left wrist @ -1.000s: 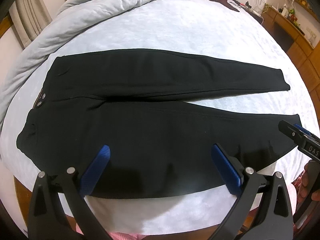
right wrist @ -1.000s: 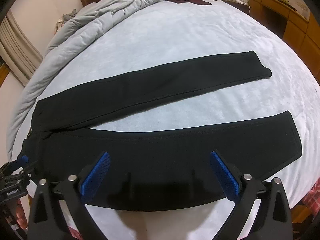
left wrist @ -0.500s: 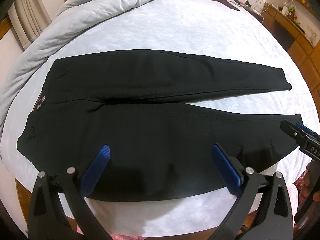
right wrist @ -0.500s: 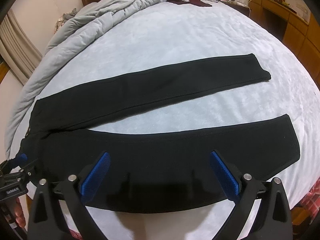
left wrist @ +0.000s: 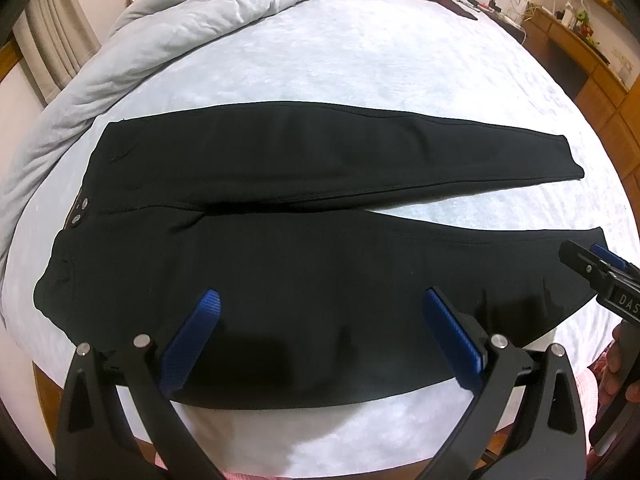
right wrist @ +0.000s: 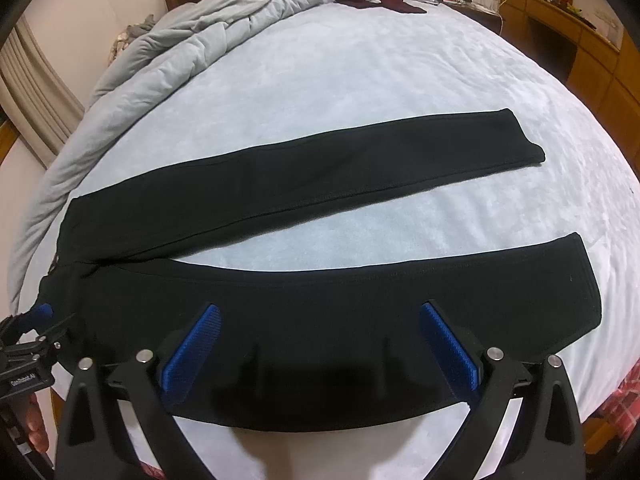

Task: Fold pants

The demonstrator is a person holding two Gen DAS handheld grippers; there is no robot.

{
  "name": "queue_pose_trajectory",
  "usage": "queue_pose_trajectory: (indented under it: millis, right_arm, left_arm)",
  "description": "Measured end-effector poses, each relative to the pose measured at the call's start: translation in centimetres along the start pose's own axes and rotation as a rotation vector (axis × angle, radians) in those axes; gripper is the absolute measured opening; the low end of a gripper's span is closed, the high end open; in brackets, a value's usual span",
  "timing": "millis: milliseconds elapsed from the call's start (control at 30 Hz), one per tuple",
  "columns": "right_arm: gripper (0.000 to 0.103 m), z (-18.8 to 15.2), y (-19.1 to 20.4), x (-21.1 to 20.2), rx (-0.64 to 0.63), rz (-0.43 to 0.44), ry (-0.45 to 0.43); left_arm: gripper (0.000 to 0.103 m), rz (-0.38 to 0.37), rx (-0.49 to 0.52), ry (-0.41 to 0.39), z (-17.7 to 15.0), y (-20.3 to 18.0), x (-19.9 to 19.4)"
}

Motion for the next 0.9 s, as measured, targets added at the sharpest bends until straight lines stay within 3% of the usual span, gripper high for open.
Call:
queue_pose_trajectory:
  millis: [333,467,633,800,900]
  right_arm:
    - [0.099,0.8,-0.7,0.8,0.005,0.027,0.021]
    - [0.099,3.4,-3.1,0.9,-0.006,0.017,0.014]
    - [0.099,10.2,-11.6,1.3,0.033,-0.042,-0.003]
    - [0.099,15.7,-20.2,4.4,0.097,-0.073,0.076]
    - [0.099,18.2,-24.0,7.1,0.082,-0.112,0.171]
  left_arm:
    - [0.1,-0.002,0.002,0.013,0.6,-0.7,0.8]
    - [0.1,-0.011,-0.005,0.03,2.6,-1.6,2.1]
    - [0.1,-0.017,0.016,0.033,7.4,-4.5,4.4]
    - [0.1,-0.077,0.023,0.076,12.0,-9.2,7.5]
    - [0.1,-0.116,0.024,0.102,13.4,-11.3,9.1]
Point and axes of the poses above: each gripper's, at about its wrist camera, not at the fingertips, and x roughly the way its jaws point, y to its left, z to its top, the point moved 6 cm from there along x, roughly the way its jaws point, and after that the axes turned 8 degrees about z, right-handed, at the moved point
